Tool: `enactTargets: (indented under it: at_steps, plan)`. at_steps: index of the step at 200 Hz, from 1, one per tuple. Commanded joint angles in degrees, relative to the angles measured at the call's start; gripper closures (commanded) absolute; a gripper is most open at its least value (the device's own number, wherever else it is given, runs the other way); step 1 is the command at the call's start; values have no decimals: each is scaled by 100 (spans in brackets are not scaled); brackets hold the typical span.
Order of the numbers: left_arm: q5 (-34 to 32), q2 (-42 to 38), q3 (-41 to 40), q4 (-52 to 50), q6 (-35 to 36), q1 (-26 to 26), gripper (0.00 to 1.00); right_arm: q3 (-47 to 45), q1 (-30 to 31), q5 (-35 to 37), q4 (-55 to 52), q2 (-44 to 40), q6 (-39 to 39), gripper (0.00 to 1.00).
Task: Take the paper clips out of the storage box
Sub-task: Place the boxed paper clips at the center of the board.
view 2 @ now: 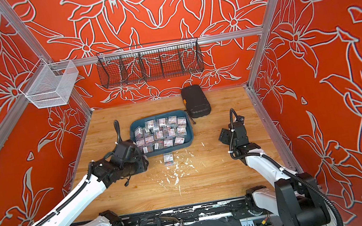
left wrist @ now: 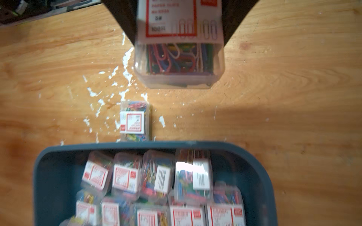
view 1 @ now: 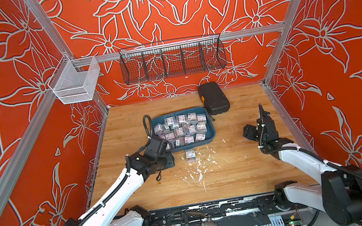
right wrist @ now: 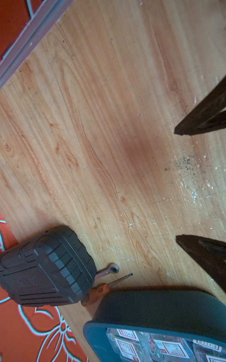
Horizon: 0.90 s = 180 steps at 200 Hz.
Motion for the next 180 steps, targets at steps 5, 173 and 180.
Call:
enactTargets:
  at_steps: [5, 173, 180]
  plan:
    - [-150, 12, -540, 783, -601, -289, 66, -52, 57, 22, 46, -54, -52, 18]
    - [-906, 2493, 312, 1907, -172, -610, 67, -6, 144, 116, 11, -35, -77, 18]
    - [-923, 2616, 400, 1885, -151, -607, 67, -3, 147, 114, 11, -34, -81, 19]
